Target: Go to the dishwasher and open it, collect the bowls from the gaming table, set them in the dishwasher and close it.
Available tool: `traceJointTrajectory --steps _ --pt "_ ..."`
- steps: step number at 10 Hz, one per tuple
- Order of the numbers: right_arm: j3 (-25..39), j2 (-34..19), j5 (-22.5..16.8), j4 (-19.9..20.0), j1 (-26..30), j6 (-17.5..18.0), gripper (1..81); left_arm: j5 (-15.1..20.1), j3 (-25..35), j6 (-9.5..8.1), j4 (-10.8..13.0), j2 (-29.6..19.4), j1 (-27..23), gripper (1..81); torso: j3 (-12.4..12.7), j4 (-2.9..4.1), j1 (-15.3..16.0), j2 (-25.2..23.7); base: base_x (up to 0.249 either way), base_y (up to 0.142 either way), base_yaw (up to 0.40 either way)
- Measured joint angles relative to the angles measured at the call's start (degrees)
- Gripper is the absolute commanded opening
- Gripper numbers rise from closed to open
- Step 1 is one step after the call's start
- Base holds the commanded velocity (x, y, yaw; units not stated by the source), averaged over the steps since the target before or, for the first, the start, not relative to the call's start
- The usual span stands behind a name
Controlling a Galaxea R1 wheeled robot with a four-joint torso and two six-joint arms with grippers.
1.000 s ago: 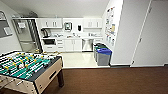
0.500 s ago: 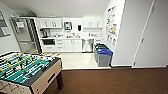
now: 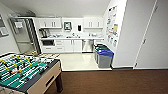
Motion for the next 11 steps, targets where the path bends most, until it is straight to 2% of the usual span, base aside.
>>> traceJointTrajectory --steps 11 --pt "-0.02 0.46 0.41 -0.02 0.28 0.00 81.1 -0.07 0.18 0.00 0.00 0.35 0.06 81.1 0.00 0.00 0.00 0.00 0.177 0.000 0.000"
